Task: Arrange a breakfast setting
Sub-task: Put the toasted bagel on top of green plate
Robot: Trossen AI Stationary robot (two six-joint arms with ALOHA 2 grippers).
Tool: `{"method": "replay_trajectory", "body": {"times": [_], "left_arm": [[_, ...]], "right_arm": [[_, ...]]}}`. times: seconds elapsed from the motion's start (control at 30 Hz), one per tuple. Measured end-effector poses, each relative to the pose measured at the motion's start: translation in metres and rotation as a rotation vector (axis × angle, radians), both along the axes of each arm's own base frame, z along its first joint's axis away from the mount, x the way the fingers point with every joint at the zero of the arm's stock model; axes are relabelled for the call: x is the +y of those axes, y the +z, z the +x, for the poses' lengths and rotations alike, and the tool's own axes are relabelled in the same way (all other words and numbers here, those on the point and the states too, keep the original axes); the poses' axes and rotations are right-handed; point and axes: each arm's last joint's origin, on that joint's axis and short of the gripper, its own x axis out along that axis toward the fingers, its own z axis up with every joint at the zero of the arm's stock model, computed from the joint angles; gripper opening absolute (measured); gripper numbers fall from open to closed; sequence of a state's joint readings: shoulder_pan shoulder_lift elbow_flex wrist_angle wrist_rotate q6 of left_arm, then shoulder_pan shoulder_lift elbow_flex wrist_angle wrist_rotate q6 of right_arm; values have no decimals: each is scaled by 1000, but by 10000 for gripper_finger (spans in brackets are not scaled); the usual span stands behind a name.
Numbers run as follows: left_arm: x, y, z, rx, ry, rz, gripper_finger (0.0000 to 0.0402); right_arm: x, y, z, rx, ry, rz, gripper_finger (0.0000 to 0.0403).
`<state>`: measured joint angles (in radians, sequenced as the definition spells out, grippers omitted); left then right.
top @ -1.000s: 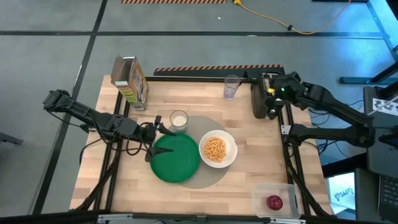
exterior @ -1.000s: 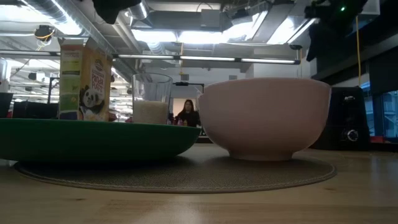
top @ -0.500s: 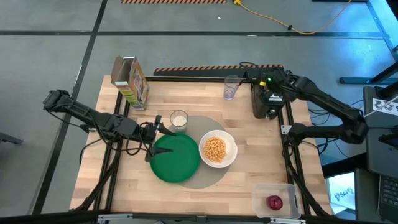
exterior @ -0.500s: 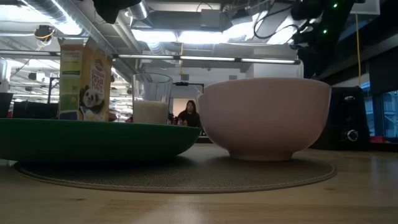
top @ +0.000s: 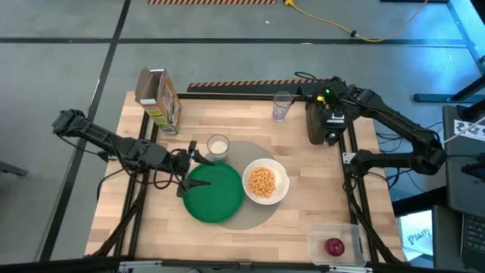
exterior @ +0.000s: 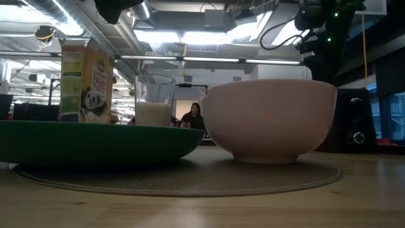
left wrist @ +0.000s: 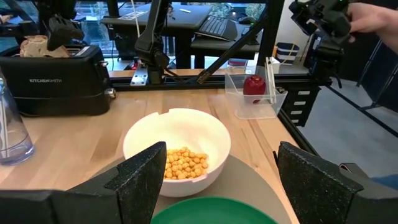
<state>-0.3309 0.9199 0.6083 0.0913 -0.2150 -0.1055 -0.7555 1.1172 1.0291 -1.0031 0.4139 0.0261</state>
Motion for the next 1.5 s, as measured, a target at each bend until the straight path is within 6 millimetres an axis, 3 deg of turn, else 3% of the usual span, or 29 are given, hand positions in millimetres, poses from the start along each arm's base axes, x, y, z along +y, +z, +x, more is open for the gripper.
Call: {"method": "replay_trajectory", "body": {"times": [0.23,1.0,1.5], "left_arm": [[0,0,0,0,0,0,292],[0,0,0,0,0,0,292],[0,0,0,-1,0,0,292]], "right_arm": [[2,-18,-2,36,10,46,257],[-2,-15,2,20,22,-11,140],[-1,-15,1,28,23,-20,124]]}}
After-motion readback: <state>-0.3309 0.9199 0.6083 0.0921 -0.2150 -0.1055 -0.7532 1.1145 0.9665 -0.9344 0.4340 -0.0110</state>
